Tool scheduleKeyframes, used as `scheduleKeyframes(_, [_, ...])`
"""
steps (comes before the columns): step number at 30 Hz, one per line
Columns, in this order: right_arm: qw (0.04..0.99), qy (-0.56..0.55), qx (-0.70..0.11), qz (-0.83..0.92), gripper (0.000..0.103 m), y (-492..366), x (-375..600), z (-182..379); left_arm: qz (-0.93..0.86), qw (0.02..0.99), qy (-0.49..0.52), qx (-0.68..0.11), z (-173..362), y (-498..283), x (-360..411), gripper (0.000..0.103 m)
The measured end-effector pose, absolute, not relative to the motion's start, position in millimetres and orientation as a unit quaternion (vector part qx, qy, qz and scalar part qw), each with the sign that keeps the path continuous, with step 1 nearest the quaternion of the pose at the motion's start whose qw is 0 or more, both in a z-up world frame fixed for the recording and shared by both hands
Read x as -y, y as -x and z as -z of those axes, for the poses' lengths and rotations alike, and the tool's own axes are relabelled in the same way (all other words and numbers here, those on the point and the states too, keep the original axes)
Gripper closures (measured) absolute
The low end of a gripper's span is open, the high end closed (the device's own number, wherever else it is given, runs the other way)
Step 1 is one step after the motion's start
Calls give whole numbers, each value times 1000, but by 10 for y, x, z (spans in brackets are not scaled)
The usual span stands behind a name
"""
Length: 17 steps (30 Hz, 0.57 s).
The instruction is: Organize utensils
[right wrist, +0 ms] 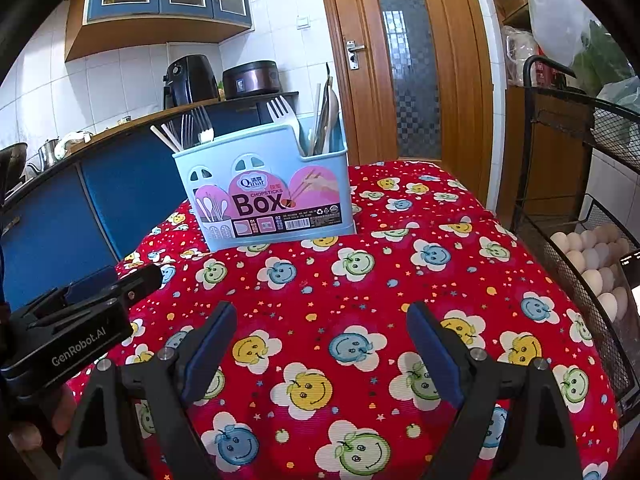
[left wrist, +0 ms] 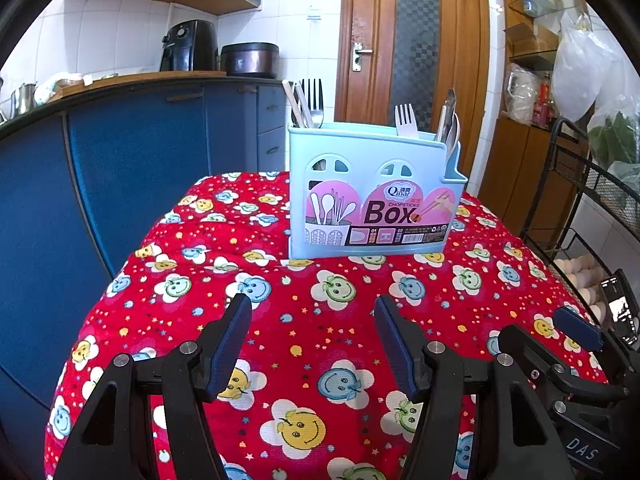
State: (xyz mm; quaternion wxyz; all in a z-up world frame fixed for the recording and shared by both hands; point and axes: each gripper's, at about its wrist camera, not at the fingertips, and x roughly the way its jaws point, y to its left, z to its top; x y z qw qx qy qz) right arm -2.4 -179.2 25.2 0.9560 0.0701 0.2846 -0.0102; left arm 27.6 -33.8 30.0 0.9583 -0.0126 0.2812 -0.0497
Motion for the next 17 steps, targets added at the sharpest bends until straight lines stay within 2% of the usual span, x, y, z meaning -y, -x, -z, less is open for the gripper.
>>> scheduleKeyframes(17, [956, -71, -285, 10, 15, 25, 1787, -253, 50, 957, 15, -285, -286, -272, 342, 38])
